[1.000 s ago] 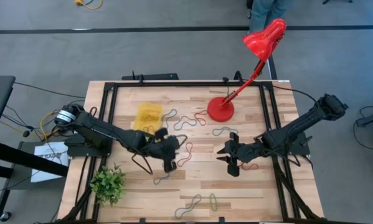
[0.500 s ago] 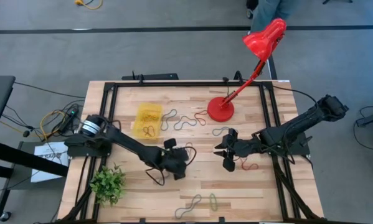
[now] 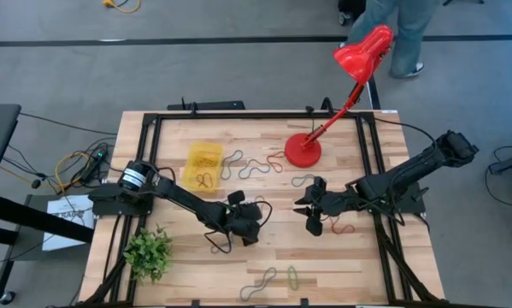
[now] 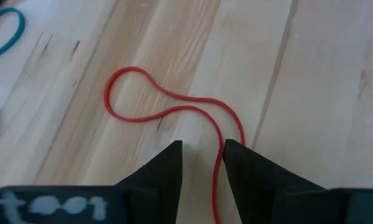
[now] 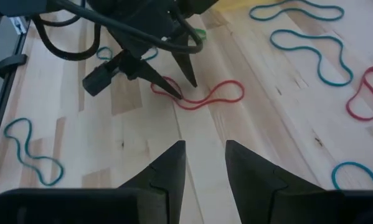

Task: Pick and place items into bin
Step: Put the red rubber band into the yellow bin

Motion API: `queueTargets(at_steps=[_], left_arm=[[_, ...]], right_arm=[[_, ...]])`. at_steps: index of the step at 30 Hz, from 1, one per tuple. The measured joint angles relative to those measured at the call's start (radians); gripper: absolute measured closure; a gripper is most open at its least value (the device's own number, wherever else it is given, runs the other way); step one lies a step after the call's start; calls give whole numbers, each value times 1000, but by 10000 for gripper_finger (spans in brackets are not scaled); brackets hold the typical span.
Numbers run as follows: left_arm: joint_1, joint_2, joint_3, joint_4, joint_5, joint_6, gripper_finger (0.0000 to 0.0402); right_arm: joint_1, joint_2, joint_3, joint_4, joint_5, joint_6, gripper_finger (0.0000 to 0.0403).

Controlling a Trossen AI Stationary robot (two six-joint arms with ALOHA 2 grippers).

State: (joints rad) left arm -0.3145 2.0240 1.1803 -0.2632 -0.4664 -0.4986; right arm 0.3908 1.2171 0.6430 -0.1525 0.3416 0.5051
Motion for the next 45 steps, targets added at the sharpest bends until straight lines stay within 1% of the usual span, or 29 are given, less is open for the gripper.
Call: queueTargets(at_steps=[2, 5, 7, 9, 13, 14, 16, 18, 19, 22, 25, 28, 32, 35, 36, 37, 40, 43, 45], left_arm=[[0, 22, 1, 1, 6, 11, 288], [-3, 30, 2, -15, -21, 3, 288], [-2, 30, 2, -20, -20, -3, 292], [-2, 30, 1, -15, -18, 12, 310], [-3, 32, 1, -6, 0, 56, 381], [-3, 32, 1, -5, -6, 60, 390], [-13, 34, 6, -13, -48, 71, 394], [-25, 38, 27, -45, -103, 93, 398], [-28, 40, 43, -71, -113, 99, 400], [-36, 47, 107, -208, -156, 104, 401], [-54, 45, 228, -407, -221, 96, 401], [-73, 41, 358, -681, -334, 45, 401], [-85, 41, 540, -1044, -463, -61, 401], [-88, 41, 664, -1307, -513, -163, 401], [-88, 38, 692, -1324, -529, -184, 401], [-88, 27, 709, -1308, -542, -164, 401], [-85, -24, 726, -1293, -539, -26, 401], [-69, -61, 721, -1310, -558, -49, 401], [-55, -99, 695, -1308, -531, -53, 401]], right_arm=[[0, 0, 0, -2, 0, 0, 295], [0, 0, 0, -3, 0, 2, 295], [0, 0, 0, -3, 0, 2, 295], [0, 0, 0, 0, 0, 2, 295], [0, 0, 0, 0, 0, 2, 295], [0, 0, 0, -1, 0, 2, 295], [0, 0, 0, 0, 0, 2, 295], [0, 0, 0, -2, 0, 2, 295], [0, 0, 0, -2, 0, 1, 295], [0, 0, 0, -3, 0, 1, 295], [0, 0, 0, -3, 0, 1, 295], [0, 0, 0, -3, 0, 1, 295], [0, 0, 0, -3, 0, 1, 295], [0, 0, 0, -3, 0, 1, 295], [0, 0, 0, -4, 0, 1, 295], [0, 0, 0, -3, 0, 1, 295], [0, 0, -1, -4, 0, 1, 295], [2, 0, -1, -4, 0, 1, 295], [2, 0, -1, -4, 0, 1, 295]])
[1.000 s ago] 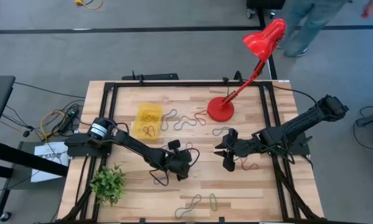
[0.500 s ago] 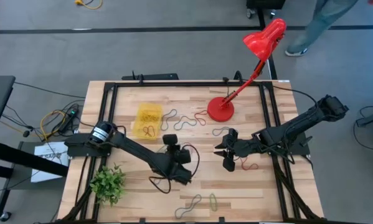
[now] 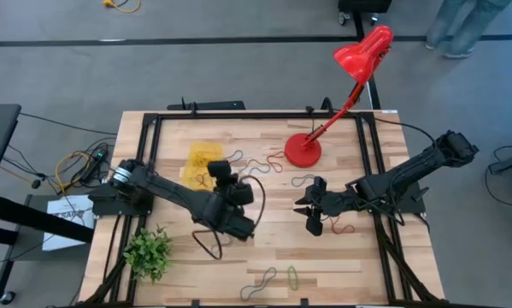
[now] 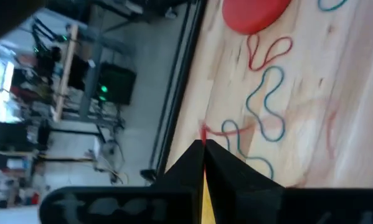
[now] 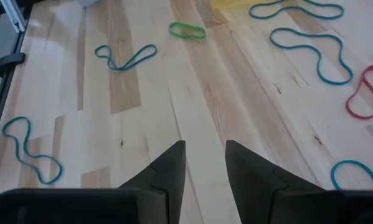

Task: Pick and place items into bin
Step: Put the red rubber band into the yellow bin

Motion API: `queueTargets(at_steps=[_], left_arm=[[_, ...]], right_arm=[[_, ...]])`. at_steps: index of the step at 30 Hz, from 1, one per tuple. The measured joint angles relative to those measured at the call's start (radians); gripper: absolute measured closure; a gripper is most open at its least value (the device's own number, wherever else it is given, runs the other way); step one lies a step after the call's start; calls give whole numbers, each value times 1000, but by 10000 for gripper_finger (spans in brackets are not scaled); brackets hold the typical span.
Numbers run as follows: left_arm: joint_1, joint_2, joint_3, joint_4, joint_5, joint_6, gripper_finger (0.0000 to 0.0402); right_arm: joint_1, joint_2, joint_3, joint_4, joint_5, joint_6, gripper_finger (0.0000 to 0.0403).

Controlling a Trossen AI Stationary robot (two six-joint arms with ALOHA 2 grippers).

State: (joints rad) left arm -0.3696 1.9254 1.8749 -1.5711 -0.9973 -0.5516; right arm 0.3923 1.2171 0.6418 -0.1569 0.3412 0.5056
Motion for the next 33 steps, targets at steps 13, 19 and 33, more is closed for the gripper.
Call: queueTargets(at_steps=[13, 19, 33], left_arm=[[134, -232, -370, 4, 156, -99, 401], [200, -359, -635, 158, 193, -176, 401], [286, -419, -983, 559, 234, -116, 401]], right_arm=[[0, 0, 0, 12, 0, 0, 295], [0, 0, 0, 12, 0, 0, 295], [-2, 0, 0, 16, 0, -3, 295]])
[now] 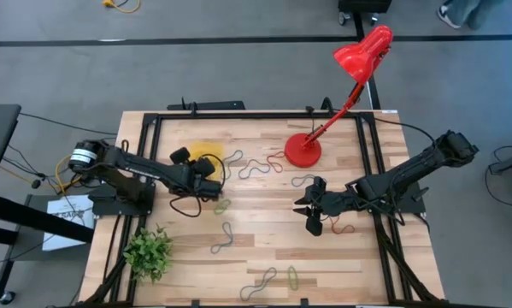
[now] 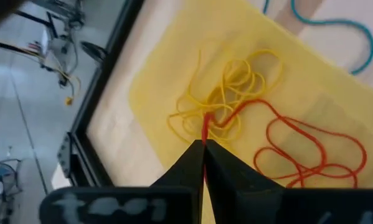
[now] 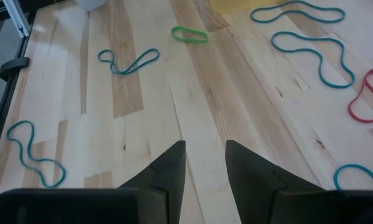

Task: Pick and place items into bin
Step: Put the red rubber band into the yellow bin

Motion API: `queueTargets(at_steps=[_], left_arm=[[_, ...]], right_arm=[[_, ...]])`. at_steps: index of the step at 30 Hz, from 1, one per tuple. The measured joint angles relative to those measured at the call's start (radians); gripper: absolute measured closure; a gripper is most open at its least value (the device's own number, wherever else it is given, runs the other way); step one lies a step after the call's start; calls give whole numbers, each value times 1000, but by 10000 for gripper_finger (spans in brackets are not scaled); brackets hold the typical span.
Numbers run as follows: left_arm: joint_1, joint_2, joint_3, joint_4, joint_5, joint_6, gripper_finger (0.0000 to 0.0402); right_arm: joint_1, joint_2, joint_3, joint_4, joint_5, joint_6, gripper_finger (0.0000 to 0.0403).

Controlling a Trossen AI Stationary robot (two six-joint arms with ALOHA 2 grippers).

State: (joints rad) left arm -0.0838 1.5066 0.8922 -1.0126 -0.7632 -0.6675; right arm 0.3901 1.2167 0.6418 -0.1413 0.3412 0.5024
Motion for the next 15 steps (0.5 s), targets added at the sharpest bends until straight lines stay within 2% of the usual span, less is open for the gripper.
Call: queueTargets(at_steps=[5, 15], left_arm=[[2, 0, -1, 26, 47, 1, 385], [-2, 0, 28, 108, 77, 45, 316]], right_arm=[[0, 0, 0, 0, 0, -4, 295], [0, 0, 0, 0, 0, -5, 295]])
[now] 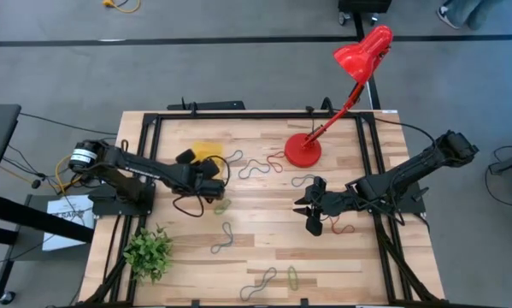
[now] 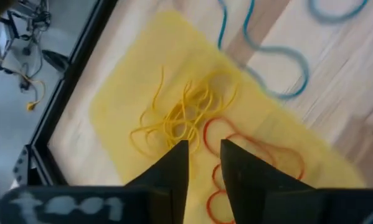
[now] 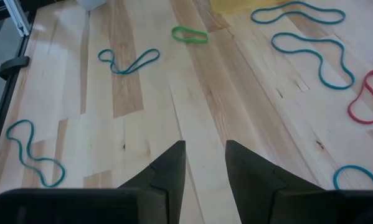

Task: Pick and place items into bin
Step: Put the red rubber band into the yellow bin

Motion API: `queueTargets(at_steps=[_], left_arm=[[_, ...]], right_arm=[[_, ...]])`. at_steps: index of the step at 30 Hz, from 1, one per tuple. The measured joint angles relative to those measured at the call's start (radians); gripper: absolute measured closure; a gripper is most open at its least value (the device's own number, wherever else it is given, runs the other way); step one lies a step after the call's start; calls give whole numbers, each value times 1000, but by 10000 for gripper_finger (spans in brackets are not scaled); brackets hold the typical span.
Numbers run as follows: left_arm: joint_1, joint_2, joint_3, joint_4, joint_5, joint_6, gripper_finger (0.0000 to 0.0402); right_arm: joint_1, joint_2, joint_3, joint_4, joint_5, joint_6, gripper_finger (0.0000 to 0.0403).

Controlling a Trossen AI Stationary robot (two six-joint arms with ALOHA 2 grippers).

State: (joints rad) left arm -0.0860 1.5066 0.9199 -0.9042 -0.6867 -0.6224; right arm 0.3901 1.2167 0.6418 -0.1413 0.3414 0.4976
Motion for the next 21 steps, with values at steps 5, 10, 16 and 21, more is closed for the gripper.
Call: queueTargets(at_steps=[5, 10, 16, 21], left_arm=[[-3, 0, 110, 42, 1, -33, 305], [0, 0, 193, 309, 140, 170, 304], [51, 32, 197, 672, 224, 285, 304], [128, 162, 196, 807, 262, 301, 304]], right_arm=[[0, 0, 0, 0, 0, 0, 295], [0, 0, 0, 0, 0, 0, 295], [0, 0, 0, 0, 0, 0, 295], [0, 0, 0, 11, 0, 0, 295]])
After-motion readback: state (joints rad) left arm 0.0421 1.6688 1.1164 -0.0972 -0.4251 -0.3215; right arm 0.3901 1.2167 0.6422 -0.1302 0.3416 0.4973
